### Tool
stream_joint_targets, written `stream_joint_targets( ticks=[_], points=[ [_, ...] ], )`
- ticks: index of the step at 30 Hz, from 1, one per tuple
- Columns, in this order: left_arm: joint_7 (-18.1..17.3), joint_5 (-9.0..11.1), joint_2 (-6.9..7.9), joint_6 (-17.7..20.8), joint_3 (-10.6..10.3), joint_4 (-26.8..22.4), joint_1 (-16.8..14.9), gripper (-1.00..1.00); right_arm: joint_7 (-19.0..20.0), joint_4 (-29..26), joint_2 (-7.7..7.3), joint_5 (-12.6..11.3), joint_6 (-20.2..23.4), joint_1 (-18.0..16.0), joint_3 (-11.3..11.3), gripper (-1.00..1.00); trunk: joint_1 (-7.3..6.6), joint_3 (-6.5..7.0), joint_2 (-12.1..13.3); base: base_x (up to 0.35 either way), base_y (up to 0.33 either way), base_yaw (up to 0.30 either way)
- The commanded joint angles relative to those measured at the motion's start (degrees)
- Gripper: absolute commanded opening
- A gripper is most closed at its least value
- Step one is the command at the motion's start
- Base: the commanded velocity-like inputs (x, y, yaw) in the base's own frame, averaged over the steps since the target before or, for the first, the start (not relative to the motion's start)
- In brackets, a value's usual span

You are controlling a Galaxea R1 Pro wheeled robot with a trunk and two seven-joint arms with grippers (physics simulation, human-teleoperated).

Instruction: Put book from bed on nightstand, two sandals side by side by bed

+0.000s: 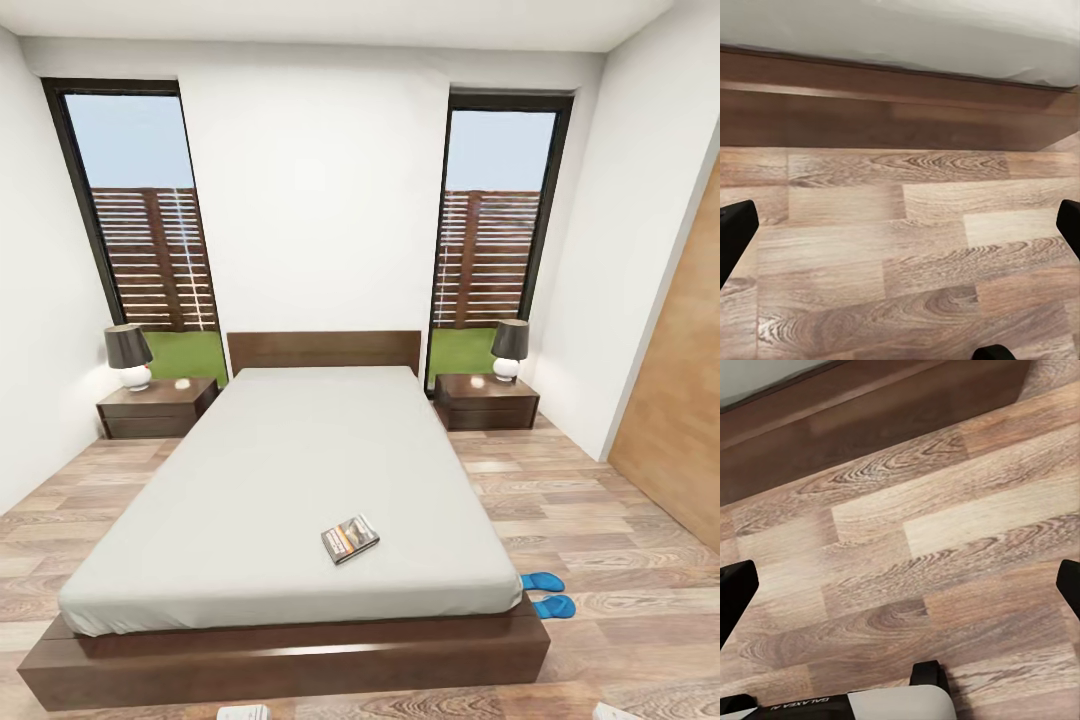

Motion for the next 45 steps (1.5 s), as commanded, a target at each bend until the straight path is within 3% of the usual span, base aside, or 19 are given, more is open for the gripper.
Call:
stream_joint_targets(
  ticks=[1,14,36,45],
  points=[
    [-0.2,-0.6,-0.01,-0.2,0.5,0.0,0.0,1.0,0.4,0.2,0.03,-0.5,-0.2,-0.1,0.5,1.0,0.02,-0.02,0.0,0.0,0.0,0.0],
    [0.0,-0.2,1.07,-0.3,0.8,0.0,0.0,1.0,0.4,0.2,0.03,-0.5,-0.2,-0.1,0.5,1.0,0.02,-0.02,0.0,0.174,0.0,0.0],
    [0.0,-0.2,1.14,-0.3,0.7,0.0,0.0,1.0,0.4,0.2,0.03,-0.5,-0.2,-0.1,0.5,1.0,0.02,-0.02,0.0,0.239,0.0,0.0],
    [-0.1,-0.2,1.07,-0.3,0.7,0.0,0.0,1.0,0.4,0.2,0.04,-0.5,-0.2,-0.1,0.5,1.0,0.02,-0.02,0.0,0.045,0.0,0.014]
  ],
)
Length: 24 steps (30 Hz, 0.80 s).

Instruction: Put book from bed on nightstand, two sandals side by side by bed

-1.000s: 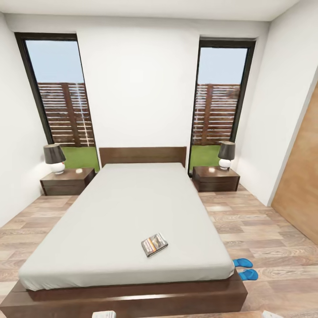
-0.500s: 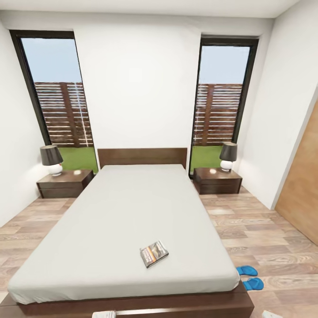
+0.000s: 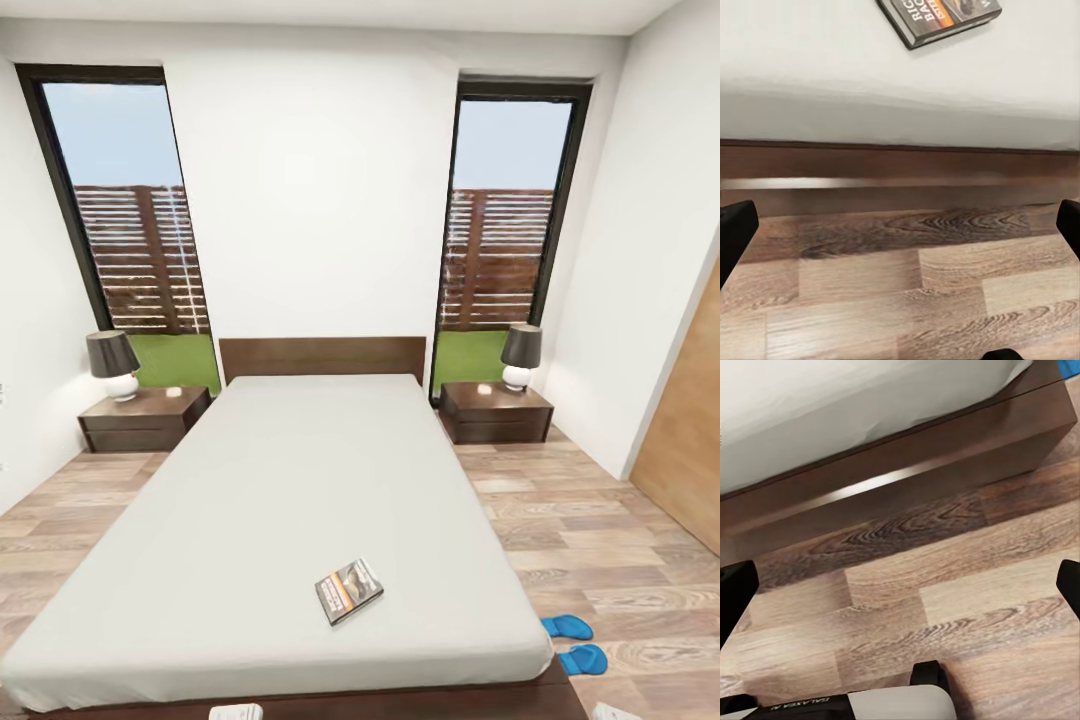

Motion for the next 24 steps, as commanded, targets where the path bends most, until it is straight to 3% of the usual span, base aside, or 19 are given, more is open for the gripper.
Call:
stream_joint_targets(
  ticks=[1,12,24],
  points=[
    [-0.1,-0.6,0.0,-0.2,0.5,0.1,0.0,1.0,0.4,0.2,0.02,-0.6,-0.2,-0.1,0.5,1.0,0.02,-0.02,0.0,0.003,0.0,0.112],
    [-0.1,-0.6,-0.02,-0.2,0.5,0.1,0.0,1.0,0.4,0.2,0.02,-0.8,-0.2,-0.1,0.5,1.0,0.02,-0.02,0.0,0.018,0.0,0.119],
    [-0.1,-0.6,-0.02,-0.2,0.5,0.1,0.0,1.0,0.4,0.2,0.02,-0.8,-0.2,-0.1,0.5,1.0,0.02,-0.02,0.0,0.289,0.0,0.005]
  ],
)
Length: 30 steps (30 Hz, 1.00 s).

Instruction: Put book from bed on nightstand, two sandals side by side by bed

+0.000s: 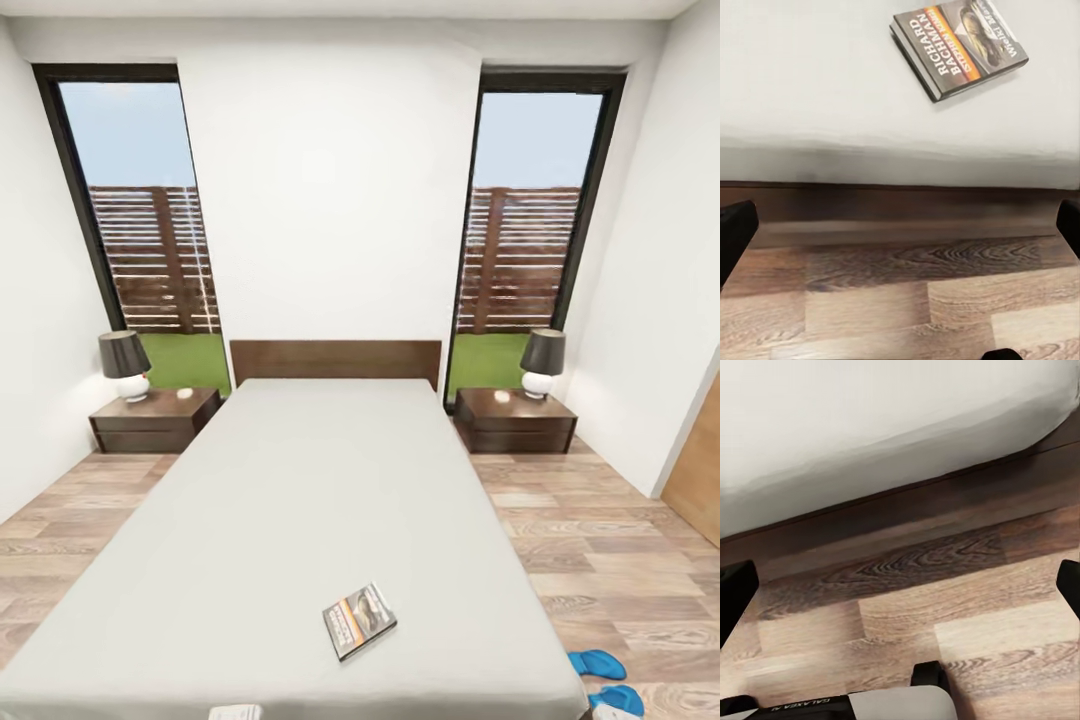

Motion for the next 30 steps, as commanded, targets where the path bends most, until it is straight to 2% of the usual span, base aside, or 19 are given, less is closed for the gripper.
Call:
stream_joint_targets(
  ticks=[1,30],
  points=[
    [-0.1,-0.6,0.01,-0.2,0.5,0.1,0.0,1.0,0.4,0.2,0.03,-0.5,-0.2,-0.1,0.5,1.0,0.05,-0.02,0.0,0.252,0.0,0.0],
    [-0.5,-0.6,0.24,-0.1,0.7,0.0,-0.1,1.0,0.4,0.2,0.03,-0.5,-0.2,-0.1,0.5,1.0,0.05,-0.02,0.0,0.019,0.0,0.0]
  ],
)
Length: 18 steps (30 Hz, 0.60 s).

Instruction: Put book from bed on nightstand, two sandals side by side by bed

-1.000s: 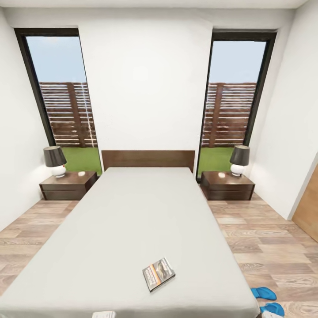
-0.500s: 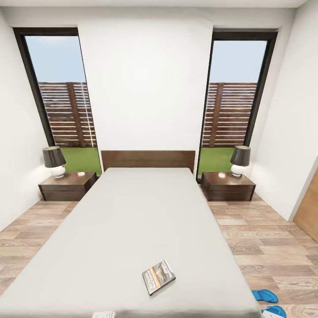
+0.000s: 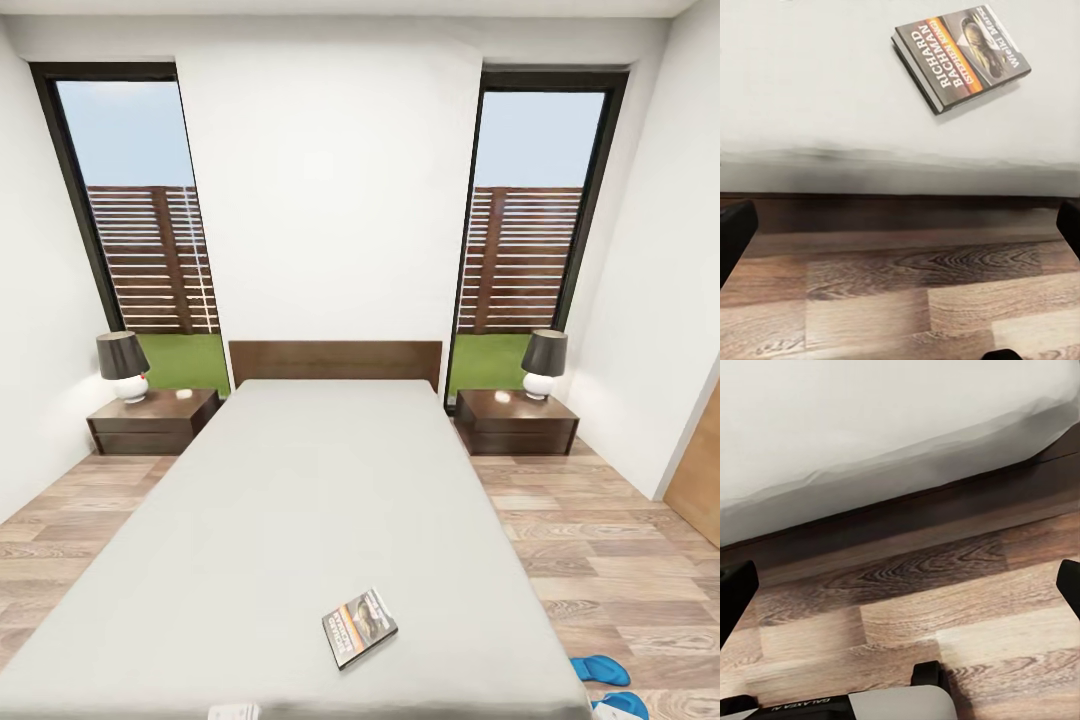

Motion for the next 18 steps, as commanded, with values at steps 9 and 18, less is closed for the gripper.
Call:
stream_joint_targets(
  ticks=[9,18],
  points=[
    [-0.2,-0.7,-0.33,6.3,0.3,-2.9,-1.6,1.0,0.5,0.2,-0.12,-0.7,-0.2,-0.1,0.5,1.0,0.02,-0.02,0.0,0.0,0.0,0.0],
    [-0.2,-0.7,-7.27,38.1,-0.4,-35.2,-5.6,1.0,0.5,0.2,-0.15,-0.7,-0.2,-0.1,0.5,1.0,0.02,-0.02,0.0,0.0,0.0,0.0]
  ],
)
